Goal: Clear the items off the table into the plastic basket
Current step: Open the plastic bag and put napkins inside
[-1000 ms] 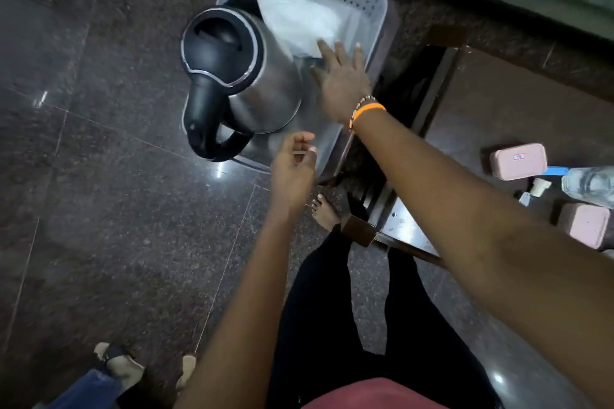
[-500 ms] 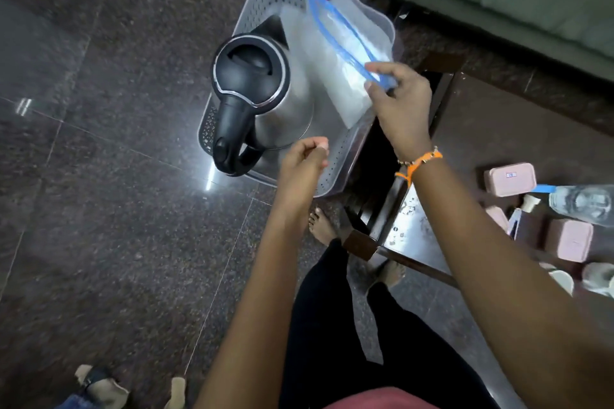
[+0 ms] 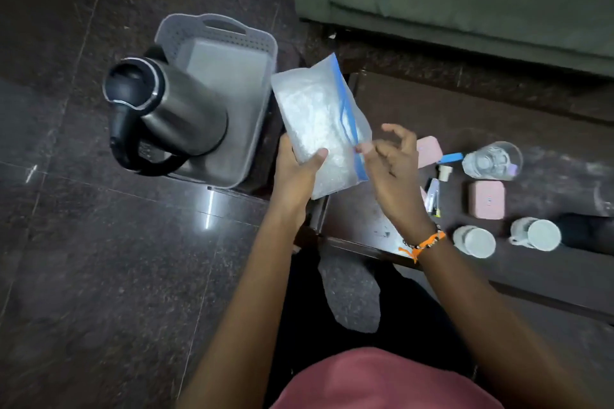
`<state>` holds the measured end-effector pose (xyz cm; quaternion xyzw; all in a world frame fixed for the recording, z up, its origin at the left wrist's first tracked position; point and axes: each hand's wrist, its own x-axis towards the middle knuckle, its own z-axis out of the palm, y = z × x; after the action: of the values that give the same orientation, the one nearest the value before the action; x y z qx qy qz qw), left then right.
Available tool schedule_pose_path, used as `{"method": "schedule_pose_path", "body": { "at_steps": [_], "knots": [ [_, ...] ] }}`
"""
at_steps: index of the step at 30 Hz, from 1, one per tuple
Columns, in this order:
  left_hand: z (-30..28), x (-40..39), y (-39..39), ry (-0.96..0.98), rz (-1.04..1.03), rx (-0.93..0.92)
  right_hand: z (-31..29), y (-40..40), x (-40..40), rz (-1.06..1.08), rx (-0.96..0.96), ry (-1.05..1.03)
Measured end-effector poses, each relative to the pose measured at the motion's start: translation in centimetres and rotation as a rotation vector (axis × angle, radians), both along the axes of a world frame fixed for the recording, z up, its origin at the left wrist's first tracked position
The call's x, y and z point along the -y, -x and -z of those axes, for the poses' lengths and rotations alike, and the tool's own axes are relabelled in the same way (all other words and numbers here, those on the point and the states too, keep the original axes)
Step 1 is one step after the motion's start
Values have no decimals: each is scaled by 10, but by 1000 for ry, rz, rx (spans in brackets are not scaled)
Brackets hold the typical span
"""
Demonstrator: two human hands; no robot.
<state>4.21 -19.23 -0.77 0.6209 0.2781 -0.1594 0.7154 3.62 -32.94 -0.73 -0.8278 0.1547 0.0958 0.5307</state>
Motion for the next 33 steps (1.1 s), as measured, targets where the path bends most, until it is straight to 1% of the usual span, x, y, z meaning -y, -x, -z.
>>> {"method": "schedule_pose_path", "body": {
  "at_steps": [1, 3, 4, 6, 8, 10, 12, 14, 16, 18, 19, 21, 23, 25, 26, 30, 33],
  "knots": [
    [-3, 18, 8, -10, 34, -8, -6, 4, 17, 21, 42, 53],
    [-5, 51, 22, -17, 72, -26, -16, 10, 48, -16, 92, 102],
    [-8, 73, 30, -12, 85, -28, -21, 13, 70, -67, 88, 93],
    [-9, 95, 38, 4, 124, -32, -24, 11, 93, -145, -15, 13],
    [-13, 123, 47, 11, 183, -50, -29, 15, 123, -146, -99, -43],
    [-18, 148, 53, -27, 207, -110, -32, 22, 150, -106, -75, -46],
    [-21, 171, 56, -103, 187, -182, -37, 30, 173, -107, -18, -22],
    [-27, 190, 58, -158, 163, -145, -38, 38, 192, -184, 29, 10],
    [-31, 203, 59, -187, 220, -60, -39, 45, 203, -246, 29, -5],
    [-34, 217, 63, -196, 297, -37, -43, 52, 213, -275, 23, -36],
    [-35, 222, 66, -181, 311, -36, -45, 56, 218, -289, 31, -19],
    [-34, 229, 71, -163, 298, -1, -46, 62, 228, -317, 66, 118],
    [-29, 231, 74, -219, 269, 13, -46, 67, 237, -321, 80, 378],
    [-24, 228, 75, -305, 223, 11, -49, 71, 245, -293, 26, 610],
    [-22, 226, 75, -331, 208, 14, -52, 73, 248, -283, 1, 679],
    [-23, 226, 72, -266, 244, 76, -65, 78, 249, -262, -33, 829],
    [-26, 231, 74, -256, 303, 157, -73, 81, 246, -233, 10, 817]
  ]
}}
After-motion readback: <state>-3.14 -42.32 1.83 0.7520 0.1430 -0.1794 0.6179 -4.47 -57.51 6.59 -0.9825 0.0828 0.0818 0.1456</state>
